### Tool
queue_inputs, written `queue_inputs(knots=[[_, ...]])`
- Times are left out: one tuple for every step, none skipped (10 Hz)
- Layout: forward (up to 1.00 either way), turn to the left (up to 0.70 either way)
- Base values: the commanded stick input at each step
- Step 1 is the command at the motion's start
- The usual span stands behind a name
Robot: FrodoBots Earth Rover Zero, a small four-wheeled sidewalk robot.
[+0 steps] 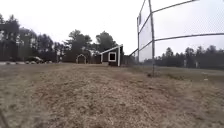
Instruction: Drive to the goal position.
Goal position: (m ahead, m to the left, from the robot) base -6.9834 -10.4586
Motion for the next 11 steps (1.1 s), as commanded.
queue_inputs(knots=[[0.7, -0.35], [0.7, -0.35], [0.7, -0.35], [0.7, -0.35], [0.7, -0.35], [0.7, -0.35], [0.7, -0.35], [0.7, -0.35], [0.0, -0.7], [0.0, -0.7], [0.0, -0.7]])
